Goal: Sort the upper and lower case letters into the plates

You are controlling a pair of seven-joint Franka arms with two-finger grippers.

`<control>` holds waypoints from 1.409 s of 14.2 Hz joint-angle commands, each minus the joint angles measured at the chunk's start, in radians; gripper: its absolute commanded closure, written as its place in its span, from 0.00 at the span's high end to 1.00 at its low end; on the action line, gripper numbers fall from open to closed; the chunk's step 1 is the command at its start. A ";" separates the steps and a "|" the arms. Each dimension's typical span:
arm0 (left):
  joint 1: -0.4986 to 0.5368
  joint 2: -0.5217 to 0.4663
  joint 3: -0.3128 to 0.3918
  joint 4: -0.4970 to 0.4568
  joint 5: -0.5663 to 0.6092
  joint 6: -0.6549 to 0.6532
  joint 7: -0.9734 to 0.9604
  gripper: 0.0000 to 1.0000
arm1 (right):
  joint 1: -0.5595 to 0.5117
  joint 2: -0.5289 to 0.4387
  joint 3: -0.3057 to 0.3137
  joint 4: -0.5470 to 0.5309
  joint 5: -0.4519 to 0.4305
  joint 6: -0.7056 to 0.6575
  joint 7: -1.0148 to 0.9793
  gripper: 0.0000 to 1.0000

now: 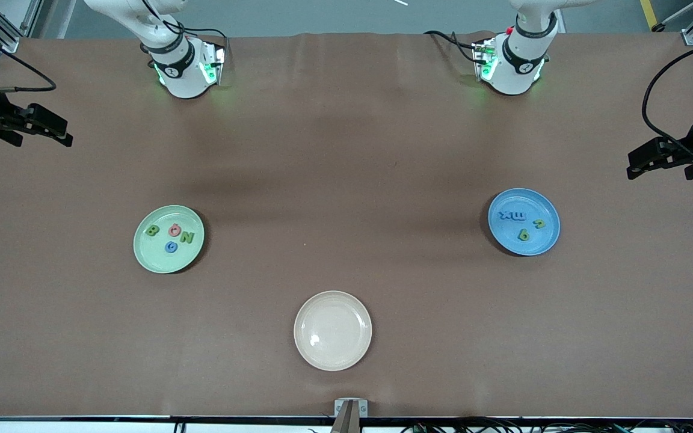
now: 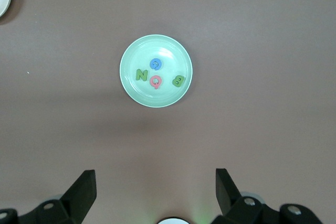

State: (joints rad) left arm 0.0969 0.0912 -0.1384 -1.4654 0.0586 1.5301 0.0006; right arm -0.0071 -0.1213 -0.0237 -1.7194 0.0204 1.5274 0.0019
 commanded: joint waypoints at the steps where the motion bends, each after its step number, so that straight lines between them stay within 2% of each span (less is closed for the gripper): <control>1: -0.031 -0.002 0.028 0.020 0.012 -0.022 0.009 1.00 | -0.020 -0.032 0.010 -0.031 0.007 0.005 -0.005 1.00; 7: -0.017 -0.057 0.028 -0.018 0.003 -0.016 0.009 1.00 | -0.019 -0.032 0.011 -0.029 0.007 0.010 -0.003 1.00; 10: -0.016 -0.083 0.029 -0.035 -0.048 -0.010 0.009 1.00 | -0.019 -0.032 0.011 -0.029 0.007 0.010 -0.005 1.00; 14: -0.020 -0.090 0.072 -0.032 -0.083 -0.011 0.018 1.00 | -0.019 -0.032 0.010 -0.031 0.007 0.010 -0.007 1.00; 20: -0.045 -0.094 0.080 -0.030 -0.075 -0.011 0.071 1.00 | -0.017 -0.029 0.011 -0.029 0.006 0.028 -0.034 1.00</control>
State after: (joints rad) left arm 0.0720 0.0257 -0.0736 -1.4738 -0.0028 1.5260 0.0545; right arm -0.0088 -0.1213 -0.0234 -1.7194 0.0204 1.5405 -0.0051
